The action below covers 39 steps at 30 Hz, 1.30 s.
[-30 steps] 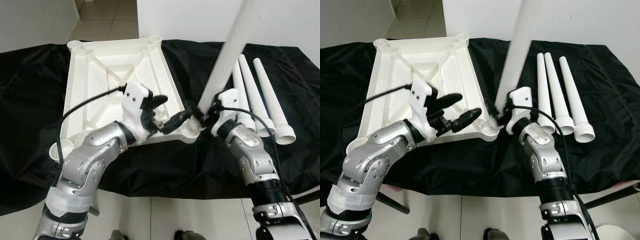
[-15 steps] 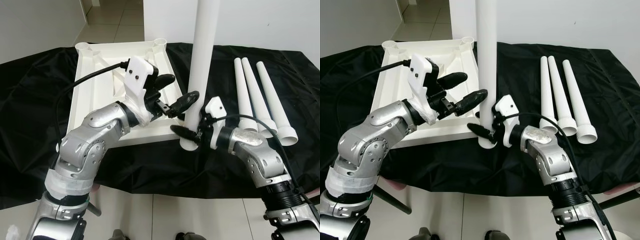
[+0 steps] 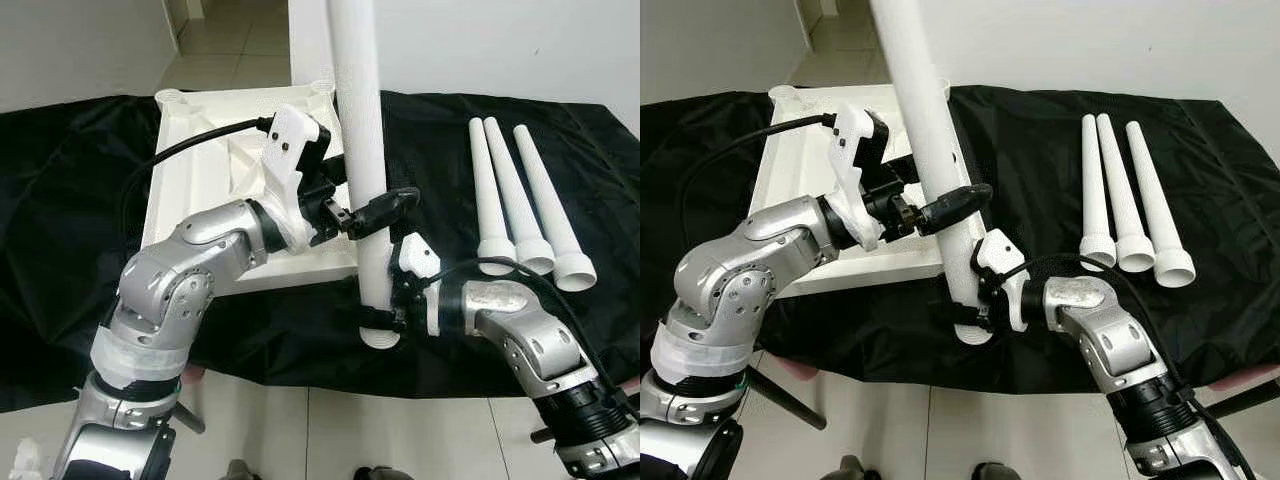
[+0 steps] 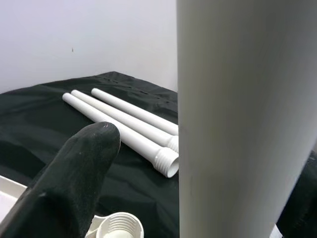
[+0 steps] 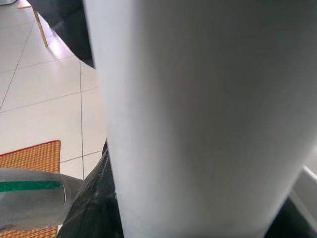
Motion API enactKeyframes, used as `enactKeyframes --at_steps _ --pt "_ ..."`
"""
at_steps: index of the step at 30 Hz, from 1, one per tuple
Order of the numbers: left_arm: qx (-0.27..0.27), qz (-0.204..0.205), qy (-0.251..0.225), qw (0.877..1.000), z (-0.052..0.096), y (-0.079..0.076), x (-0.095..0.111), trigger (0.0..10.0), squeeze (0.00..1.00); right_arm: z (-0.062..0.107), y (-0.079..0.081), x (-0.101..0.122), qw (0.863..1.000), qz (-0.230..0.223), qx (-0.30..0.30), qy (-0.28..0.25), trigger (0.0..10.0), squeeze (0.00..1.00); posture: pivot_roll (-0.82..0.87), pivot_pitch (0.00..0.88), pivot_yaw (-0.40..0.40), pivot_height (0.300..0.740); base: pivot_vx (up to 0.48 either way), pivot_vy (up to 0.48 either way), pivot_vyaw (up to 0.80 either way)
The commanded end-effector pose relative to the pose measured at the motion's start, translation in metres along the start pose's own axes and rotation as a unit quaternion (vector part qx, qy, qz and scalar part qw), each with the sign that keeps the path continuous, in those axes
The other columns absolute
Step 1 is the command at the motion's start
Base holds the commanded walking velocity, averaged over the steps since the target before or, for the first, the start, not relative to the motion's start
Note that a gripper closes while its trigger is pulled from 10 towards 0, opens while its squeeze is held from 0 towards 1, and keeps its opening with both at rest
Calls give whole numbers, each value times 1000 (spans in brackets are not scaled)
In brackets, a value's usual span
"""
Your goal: Building children table
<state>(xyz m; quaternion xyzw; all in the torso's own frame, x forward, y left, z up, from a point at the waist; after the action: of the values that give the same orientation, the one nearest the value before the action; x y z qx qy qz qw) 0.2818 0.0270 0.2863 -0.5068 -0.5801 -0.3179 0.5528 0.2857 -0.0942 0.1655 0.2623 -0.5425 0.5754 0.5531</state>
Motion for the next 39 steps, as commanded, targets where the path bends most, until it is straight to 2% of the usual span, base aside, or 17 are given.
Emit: enactKeyframes --at_steps 1,3,4,7,20,22,23,24,25,26,27,29,30,32,35,36,39 --pt "-36 12 12 999 2 -9 -3 10000 0 0 5 1 1000 8 14 1 10000 0 -89 39 53 740 0 0 0" --pt "-46 22 13 999 3 -12 -3 10000 0 0 6 1 1000 8 15 3 10000 0 -89 39 53 740 0 0 0" --pt "-60 37 8 997 5 -14 -2 0 0 0 5 0 1000 8 13 5 10000 0 -88 35 55 740 0 0 0" --pt "-75 44 14 996 10 -19 -2 0 0 2 3 -2 1000 7 7 10 10000 0 -87 32 56 740 0 0 0" --pt "-61 30 17 998 12 -16 0 0 0 1 -9 -7 999 -1 -35 20 10000 0 -83 22 53 740 0 0 0" --pt "-44 9 19 999 10 -14 2 0 0 0 -13 -7 999 1 -47 22 10000 0 -83 21 51 740 0 0 0" --pt "-41 7 22 999 9 -14 2 10000 0 1 -16 -6 998 0 -56 21 10000 0 -83 20 50 740 0 0 0" --pt "-39 7 24 999 8 -14 2 10000 0 1 -18 -5 998 0 -61 20 10000 0 -83 20 50 740 0 0 0" --pt "-30 3 21 999 7 -13 6 10000 0 2 -23 -4 997 -2 -75 16 10000 890 -83 23 48 740 0 0 0" --pt "-30 3 21 999 7 -13 6 10000 0 2 -23 -4 997 -2 -75 16 10000 890 -83 23 48 740 0 0 0" --pt "-19 -3 14 1000 6 -11 10 10000 0 3 -28 -1 996 -4 -88 9 10000 1000 -82 25 46 740 0 0 0" --pt "-10 -11 5 1000 6 -9 15 10000 0 4 -33 2 995 -3 -102 2 10000 1000 -82 27 46 740 0 0 0" --pt "4 -29 -5 1000 7 -6 23 10000 0 5 -43 9 991 8 -132 -8 10000 1000 -81 29 45 740 0 0 0" --pt "9 -32 -8 999 7 -4 26 10000 0 6 -47 11 990 16 -143 -11 10000 1000 -81 30 44 740 0 0 0" --pt "31 -21 -33 999 5 3 43 10000 0 5 -59 24 981 34 -185 -37 10000 1000 -78 32 42 740 0 0 0" --pt "31 -21 -33 999 5 3 43 10000 0 5 -59 24 981 34 -185 -37 10000 1000 -78 32 42 740 0 0 0" --pt "81 -18 -59 995 5 16 58 10000 0 4 -69 37 972 48 -219 -66 10000 1000 -77 33 41 740 0 0 0"
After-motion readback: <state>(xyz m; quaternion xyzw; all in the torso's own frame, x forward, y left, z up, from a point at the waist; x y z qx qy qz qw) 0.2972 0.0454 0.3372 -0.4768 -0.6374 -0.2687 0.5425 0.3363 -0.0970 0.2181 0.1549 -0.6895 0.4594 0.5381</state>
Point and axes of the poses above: a point about 5 cm out from each wrist's last joint towards the gripper, its own z axis pointing back from the gripper into the wrist, its own x axis along the axis of the wrist's last joint, y = z × x, the point moved 3 cm from there along -z, pointing out of the wrist towards the gripper, and after that the axes turned 13 degrees about z, right-handed, at the moved point
